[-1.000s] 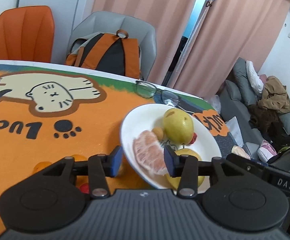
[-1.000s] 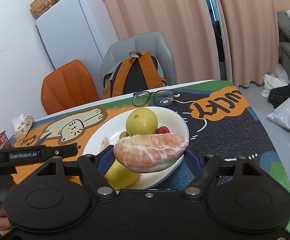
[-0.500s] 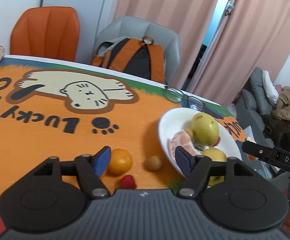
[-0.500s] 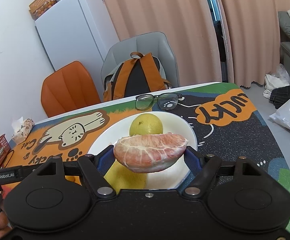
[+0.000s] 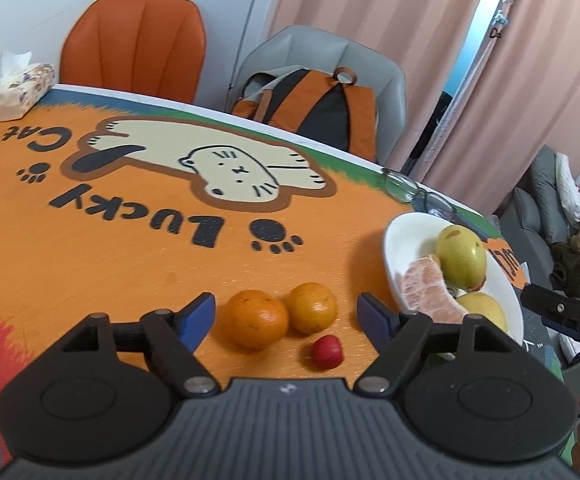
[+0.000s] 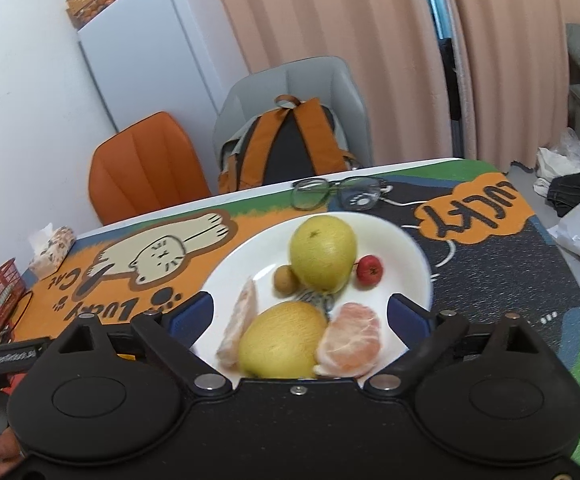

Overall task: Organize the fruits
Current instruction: 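Move the right tool toward a red berry while the left tool approaches a tangerine, then grasp the red berry with the right tool while the left tool grasps the tangerine, then carry the red berry into the bowl with the right tool while the left tool places the tangerine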

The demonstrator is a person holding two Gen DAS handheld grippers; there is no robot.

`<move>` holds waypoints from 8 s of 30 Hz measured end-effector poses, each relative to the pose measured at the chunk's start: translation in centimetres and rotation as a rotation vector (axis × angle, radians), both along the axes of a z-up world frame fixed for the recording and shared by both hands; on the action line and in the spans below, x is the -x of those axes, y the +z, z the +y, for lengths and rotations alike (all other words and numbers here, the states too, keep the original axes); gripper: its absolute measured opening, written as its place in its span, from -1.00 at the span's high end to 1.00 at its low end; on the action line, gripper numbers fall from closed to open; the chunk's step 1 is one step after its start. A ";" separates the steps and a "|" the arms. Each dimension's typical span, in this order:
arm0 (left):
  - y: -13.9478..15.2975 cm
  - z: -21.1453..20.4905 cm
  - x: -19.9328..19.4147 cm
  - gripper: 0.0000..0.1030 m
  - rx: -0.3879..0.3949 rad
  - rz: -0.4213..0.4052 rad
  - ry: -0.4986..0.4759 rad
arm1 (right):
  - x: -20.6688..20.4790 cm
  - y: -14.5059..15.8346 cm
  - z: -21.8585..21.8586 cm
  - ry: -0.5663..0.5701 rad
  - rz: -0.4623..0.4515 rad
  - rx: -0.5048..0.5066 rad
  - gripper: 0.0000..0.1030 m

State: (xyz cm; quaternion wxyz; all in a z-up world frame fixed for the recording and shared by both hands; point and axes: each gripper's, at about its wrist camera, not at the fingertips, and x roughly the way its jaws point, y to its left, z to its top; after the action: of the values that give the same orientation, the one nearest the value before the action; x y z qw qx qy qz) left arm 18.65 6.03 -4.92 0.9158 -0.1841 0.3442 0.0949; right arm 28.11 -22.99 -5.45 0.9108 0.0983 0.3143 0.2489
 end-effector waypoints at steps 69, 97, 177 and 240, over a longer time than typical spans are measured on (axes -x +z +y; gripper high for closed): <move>-2.7 4.6 2.4 -0.26 0.040 -0.022 -0.032 | 3.1 -4.0 13.8 0.319 0.112 0.095 0.53; -4.0 2.4 -0.7 0.22 0.055 -0.009 -0.052 | 2.9 -3.4 9.8 0.250 0.114 0.022 0.53; 2.4 -6.2 -1.8 0.22 0.020 -0.125 -0.210 | 1.3 2.2 -2.8 -0.019 -0.025 -0.029 0.53; 2.6 -9.0 -7.2 -0.19 -0.043 -0.079 -0.242 | -0.2 -1.7 -4.5 -0.002 0.065 -0.062 0.14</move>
State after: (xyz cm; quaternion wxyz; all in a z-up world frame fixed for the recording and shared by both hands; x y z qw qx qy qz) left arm 25.84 -3.01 -2.35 0.9371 -0.1251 0.3255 -0.0160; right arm 28.33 -27.53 -7.17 0.8968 0.1351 0.3358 0.2543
